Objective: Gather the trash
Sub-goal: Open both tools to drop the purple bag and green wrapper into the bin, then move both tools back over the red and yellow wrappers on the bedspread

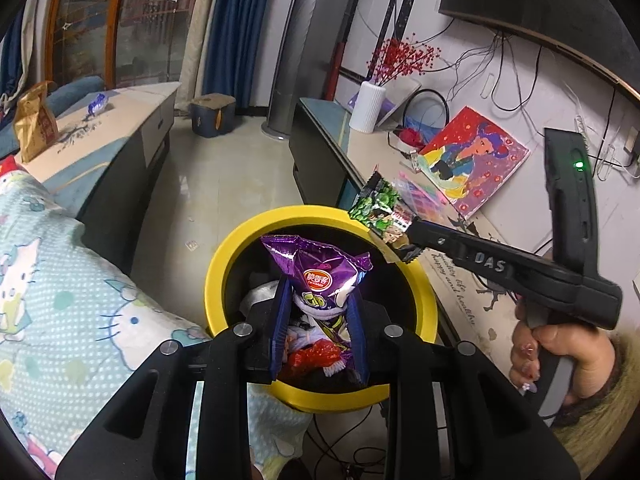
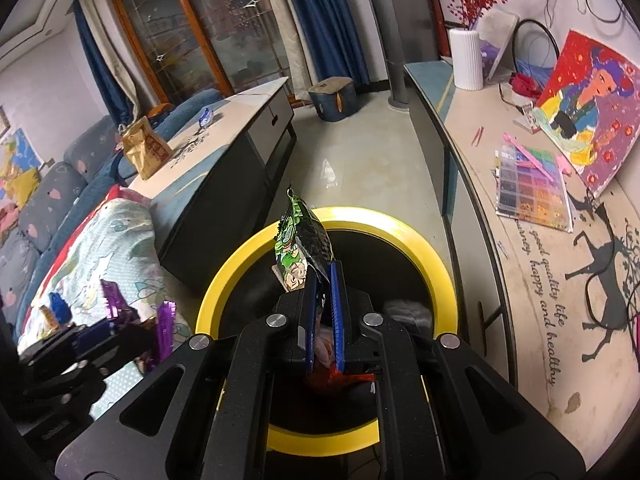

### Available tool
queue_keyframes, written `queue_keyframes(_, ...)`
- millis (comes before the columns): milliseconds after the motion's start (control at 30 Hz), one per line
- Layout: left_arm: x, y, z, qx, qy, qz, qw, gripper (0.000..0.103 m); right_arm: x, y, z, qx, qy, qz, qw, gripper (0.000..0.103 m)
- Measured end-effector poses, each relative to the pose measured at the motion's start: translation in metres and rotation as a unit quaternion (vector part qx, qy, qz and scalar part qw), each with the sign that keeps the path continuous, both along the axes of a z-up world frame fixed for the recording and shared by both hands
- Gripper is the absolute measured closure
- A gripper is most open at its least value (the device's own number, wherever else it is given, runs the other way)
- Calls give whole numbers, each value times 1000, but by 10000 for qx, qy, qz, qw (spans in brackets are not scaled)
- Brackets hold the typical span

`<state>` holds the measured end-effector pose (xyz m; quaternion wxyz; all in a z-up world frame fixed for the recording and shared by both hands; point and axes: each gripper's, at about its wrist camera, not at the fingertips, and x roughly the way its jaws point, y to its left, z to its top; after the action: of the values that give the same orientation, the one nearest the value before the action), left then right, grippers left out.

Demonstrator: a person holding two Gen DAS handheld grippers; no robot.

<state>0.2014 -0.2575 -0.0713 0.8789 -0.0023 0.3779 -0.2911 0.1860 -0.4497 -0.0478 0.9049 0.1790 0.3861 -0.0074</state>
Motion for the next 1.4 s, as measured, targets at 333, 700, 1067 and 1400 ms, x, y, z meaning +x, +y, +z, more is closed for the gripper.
queue_keyframes(333,27,-2,-22,99,287,35,9995,25,1,-11,-9,193,111,-250,9994,60)
queue_keyframes(700,6,33,3,30,-91,551,9984,8,-4,1,9,-245,-224,-206,9992,47)
queue_keyframes(1067,-23,83,22,61,-416,1191,9920,8,-9,41,31,-332,-588,382,9970,37)
queue_keyframes(1400,-45,132,35,59,-635,1725,9829,8,-17,88,45,-300,-774,971,9918,35)
